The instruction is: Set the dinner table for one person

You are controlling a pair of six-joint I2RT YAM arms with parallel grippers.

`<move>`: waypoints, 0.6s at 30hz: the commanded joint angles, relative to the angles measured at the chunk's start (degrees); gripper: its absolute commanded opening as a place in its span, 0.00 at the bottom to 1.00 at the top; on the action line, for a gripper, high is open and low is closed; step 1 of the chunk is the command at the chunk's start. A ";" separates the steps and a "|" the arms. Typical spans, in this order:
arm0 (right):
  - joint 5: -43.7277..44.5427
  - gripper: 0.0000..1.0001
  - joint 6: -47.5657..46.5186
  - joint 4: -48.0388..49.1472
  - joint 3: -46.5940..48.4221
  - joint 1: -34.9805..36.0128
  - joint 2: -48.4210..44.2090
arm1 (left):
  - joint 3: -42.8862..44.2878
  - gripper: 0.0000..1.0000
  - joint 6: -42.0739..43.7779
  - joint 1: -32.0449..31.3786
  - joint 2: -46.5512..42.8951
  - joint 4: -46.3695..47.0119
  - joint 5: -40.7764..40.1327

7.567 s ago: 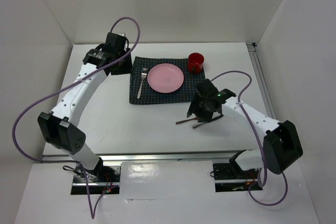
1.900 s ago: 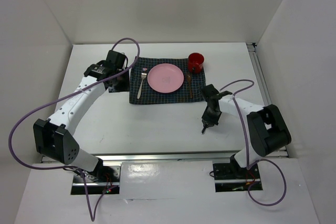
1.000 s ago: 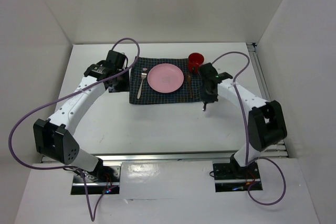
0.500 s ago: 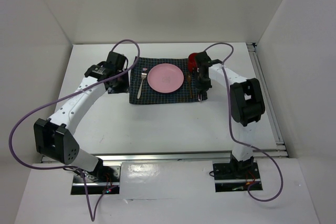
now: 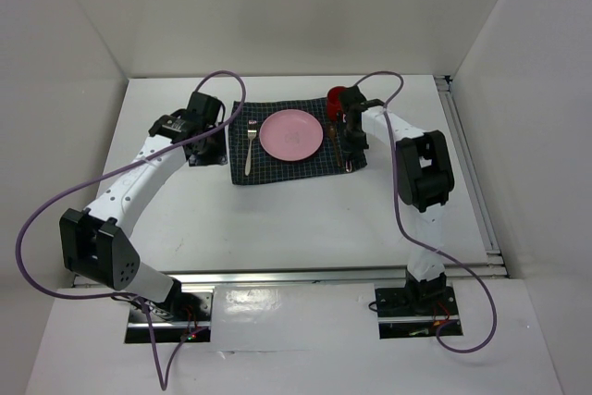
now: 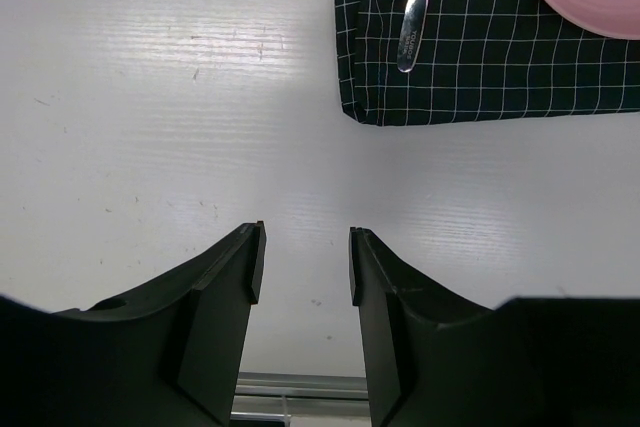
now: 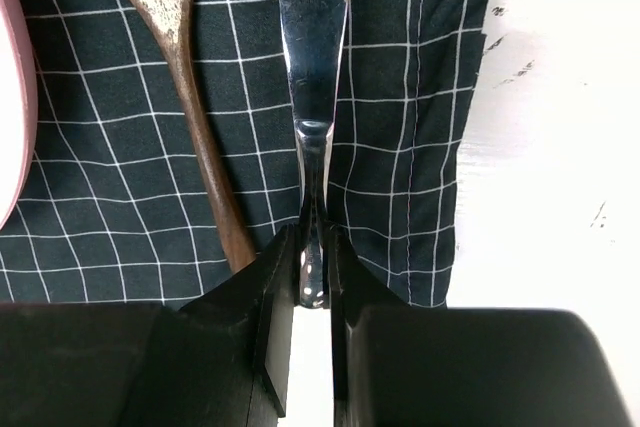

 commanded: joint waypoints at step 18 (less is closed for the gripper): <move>9.80 1.00 13.04 -2.08 -8.24 -1.71 -24.43 | 1.59 0.56 0.06 0.29 -2.70 0.12 -0.68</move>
